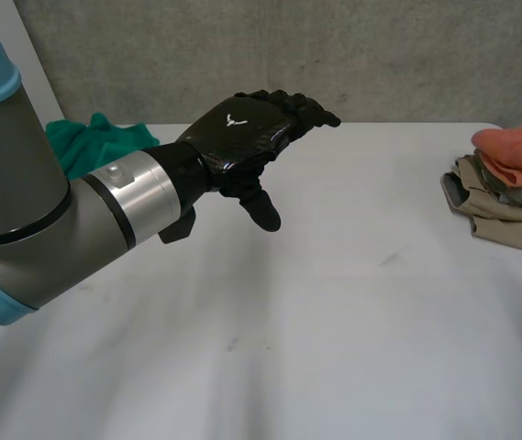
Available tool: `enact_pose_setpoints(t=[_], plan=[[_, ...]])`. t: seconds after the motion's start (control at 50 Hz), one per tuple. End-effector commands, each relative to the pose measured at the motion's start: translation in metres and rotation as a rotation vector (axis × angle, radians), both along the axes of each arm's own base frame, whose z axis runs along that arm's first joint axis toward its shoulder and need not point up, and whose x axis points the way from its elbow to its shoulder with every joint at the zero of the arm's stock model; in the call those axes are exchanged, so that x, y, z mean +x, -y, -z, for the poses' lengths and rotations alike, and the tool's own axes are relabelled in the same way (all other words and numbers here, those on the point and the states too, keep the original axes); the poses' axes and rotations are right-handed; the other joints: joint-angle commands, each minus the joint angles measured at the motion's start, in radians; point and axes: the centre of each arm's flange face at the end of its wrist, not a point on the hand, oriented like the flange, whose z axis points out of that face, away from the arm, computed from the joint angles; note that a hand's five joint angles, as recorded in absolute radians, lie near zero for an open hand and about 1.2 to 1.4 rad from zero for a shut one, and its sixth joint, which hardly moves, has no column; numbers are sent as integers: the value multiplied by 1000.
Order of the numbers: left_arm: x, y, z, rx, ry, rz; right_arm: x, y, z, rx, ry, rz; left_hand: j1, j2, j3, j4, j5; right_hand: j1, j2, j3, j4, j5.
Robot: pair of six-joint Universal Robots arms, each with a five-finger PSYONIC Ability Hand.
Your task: Fold the laundry.
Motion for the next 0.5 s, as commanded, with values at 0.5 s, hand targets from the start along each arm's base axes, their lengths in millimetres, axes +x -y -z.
enact_pose_setpoints(t=[0.5], plan=[[-4,-12,-5,-15,-11,28,-59,-69,-97,259,-278,545,50,42,36,46,27,-820,-963,-979,-1025,-938]])
